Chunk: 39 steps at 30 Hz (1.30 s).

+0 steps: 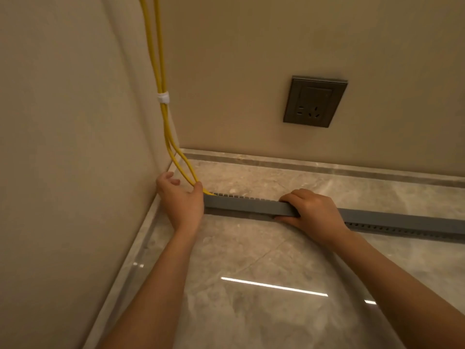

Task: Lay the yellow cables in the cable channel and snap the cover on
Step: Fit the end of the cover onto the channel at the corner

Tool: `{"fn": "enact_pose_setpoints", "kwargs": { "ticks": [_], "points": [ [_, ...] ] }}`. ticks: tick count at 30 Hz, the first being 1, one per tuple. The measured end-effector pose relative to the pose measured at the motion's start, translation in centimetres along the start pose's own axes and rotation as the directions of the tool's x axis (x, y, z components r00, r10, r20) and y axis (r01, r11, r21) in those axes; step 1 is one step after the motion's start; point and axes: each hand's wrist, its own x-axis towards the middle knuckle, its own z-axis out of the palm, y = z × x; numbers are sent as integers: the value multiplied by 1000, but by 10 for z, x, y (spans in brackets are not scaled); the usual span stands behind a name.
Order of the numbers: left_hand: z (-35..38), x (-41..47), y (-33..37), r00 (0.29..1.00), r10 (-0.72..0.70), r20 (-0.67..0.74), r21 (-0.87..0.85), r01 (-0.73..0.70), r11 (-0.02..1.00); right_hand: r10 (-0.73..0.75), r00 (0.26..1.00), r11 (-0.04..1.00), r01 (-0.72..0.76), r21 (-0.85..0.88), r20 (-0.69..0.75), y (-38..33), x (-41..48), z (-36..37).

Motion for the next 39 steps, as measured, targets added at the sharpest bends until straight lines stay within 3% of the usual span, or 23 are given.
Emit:
{"fn": "enact_pose_setpoints", "kwargs": {
  "ticks": [2,5,6,8,10,12,14,18,22,24,26,29,31,36,39],
  "points": [
    [-3,4,-3,977,-154,147,3,155,988,7,1000,1000,-7,12,18,-1,1,-2],
    [-8,8,1,936,-163,311,143,124,982,-18,999,1000,18,1,40,-4,0,-7],
    [-8,10,3,910,-211,356,133,174,976,-27,999,1000,28,-5,36,-5,0,-9],
    [-10,12,9,823,-354,444,73,360,930,-42,999,999,43,-13,16,-7,-2,-14],
    [-16,13,14,687,-459,564,-11,562,827,-56,998,998,56,-11,9,-8,-4,-20],
    [-23,13,15,556,-479,679,-87,709,700,-70,997,998,70,-2,26,-8,-5,-26],
    [-30,12,14,488,-465,739,-141,786,601,-75,994,997,74,16,79,-6,-4,-33],
    [-38,8,13,471,-427,772,-179,805,565,-72,979,996,58,74,193,-2,1,-47],
    [-42,3,13,470,-405,784,-224,823,522,-47,980,999,45,18,192,-1,2,-52],
    [-42,2,15,477,-393,786,-252,827,502,-32,989,999,35,-19,144,-6,-1,-51],
    [-43,0,16,482,-370,794,-285,833,473,-58,998,998,58,-37,3,-11,-5,-49],
    [-45,-1,15,498,-333,801,-320,825,465,-168,951,983,142,-118,-258,-12,-9,-48],
    [-46,-1,13,500,-305,810,-325,817,476,-218,919,971,170,-169,-329,-9,-8,-50],
    [-50,-3,14,505,-265,822,-339,806,484,-230,933,963,177,-204,-276,-1,-10,-49],
    [-49,-5,15,541,-267,798,-331,762,556,-244,944,961,204,-188,-224,2,-14,-48]
  ]
}}
